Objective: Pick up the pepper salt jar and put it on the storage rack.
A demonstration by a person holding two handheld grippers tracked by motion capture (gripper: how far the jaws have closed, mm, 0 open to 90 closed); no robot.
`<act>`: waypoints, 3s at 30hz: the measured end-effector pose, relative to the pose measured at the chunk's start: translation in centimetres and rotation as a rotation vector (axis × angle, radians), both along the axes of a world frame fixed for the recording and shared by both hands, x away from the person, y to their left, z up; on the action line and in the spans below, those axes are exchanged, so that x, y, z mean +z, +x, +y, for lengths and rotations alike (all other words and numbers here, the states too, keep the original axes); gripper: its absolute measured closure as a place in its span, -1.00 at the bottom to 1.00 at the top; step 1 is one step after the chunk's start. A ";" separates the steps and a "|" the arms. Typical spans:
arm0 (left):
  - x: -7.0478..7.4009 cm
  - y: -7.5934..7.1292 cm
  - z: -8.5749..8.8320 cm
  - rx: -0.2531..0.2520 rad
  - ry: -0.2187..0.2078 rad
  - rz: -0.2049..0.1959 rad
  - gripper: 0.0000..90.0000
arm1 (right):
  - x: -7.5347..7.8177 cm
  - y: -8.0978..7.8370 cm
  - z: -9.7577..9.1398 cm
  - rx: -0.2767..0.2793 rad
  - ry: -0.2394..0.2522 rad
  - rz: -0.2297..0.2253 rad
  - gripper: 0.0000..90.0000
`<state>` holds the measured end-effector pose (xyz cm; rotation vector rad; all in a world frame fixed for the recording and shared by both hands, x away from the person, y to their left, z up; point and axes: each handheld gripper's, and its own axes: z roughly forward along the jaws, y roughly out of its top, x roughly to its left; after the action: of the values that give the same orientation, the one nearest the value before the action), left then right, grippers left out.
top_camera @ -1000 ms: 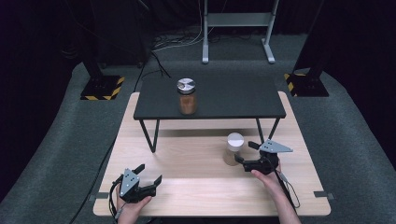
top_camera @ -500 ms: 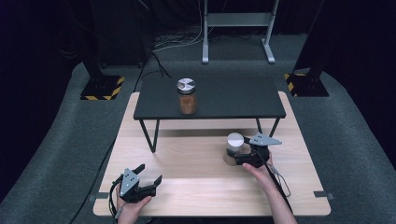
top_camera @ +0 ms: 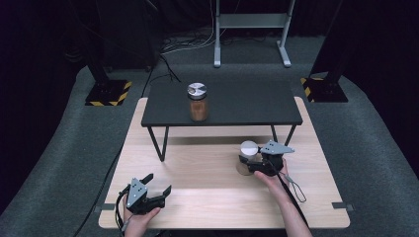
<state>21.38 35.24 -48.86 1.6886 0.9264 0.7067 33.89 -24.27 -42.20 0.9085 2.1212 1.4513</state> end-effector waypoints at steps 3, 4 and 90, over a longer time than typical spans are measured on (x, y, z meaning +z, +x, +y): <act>0.0 0.0 0.0 0.000 -0.001 0.001 -0.64 | 0.2 -0.2 -0.1 0.012 0.003 0.007 -0.27; 0.0 0.0 0.0 0.000 0.000 0.001 -0.64 | 0.2 -0.3 -0.1 0.011 0.004 0.006 -0.26; 0.1 0.3 0.2 -0.014 -0.003 0.015 -0.63 | 19.9 1.8 3.4 -0.190 0.063 -0.117 -0.27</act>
<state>21.70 35.45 -48.71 1.6977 0.9249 0.6843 35.66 -20.90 -22.27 0.9932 1.8607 1.4446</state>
